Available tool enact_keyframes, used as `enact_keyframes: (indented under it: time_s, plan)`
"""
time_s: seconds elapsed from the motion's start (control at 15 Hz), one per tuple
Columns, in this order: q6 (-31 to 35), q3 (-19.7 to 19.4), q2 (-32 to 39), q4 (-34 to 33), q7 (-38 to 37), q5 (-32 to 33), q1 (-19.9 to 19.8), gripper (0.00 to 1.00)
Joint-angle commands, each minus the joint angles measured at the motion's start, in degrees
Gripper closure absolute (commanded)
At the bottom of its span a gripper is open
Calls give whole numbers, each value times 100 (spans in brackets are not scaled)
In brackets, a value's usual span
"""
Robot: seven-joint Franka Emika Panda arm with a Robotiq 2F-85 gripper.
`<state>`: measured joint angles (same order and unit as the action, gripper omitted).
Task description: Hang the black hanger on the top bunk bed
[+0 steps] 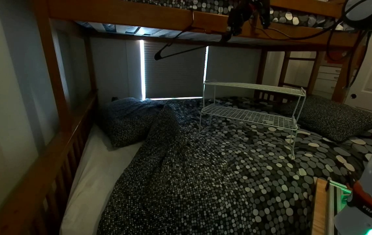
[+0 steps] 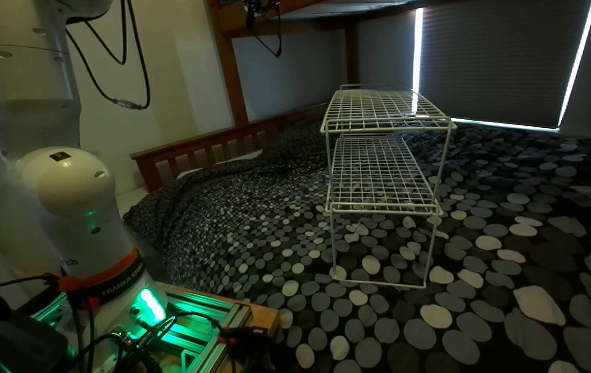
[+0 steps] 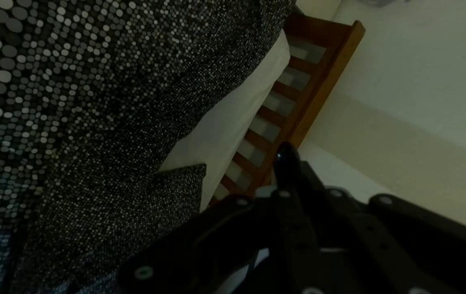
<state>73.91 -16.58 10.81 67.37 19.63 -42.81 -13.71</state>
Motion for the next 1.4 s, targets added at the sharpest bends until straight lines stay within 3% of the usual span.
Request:
enact_keyframes:
  time_s: [0.0,0.13,0.47,0.67,1.0,1.33]
  plan:
    - [-378,-7,154,-146,-228,134,-4,67]
    - [-432,-18,182,-186,-227,149,-8,60]
    - [-337,-84,102,-242,-331,563,37,21]
    - [-254,-157,-5,-189,-564,1285,77,1]
    - [-517,-231,-374,4,-985,2128,80,0]
    - [-1559,-218,-1189,317,-1696,2576,117,0]
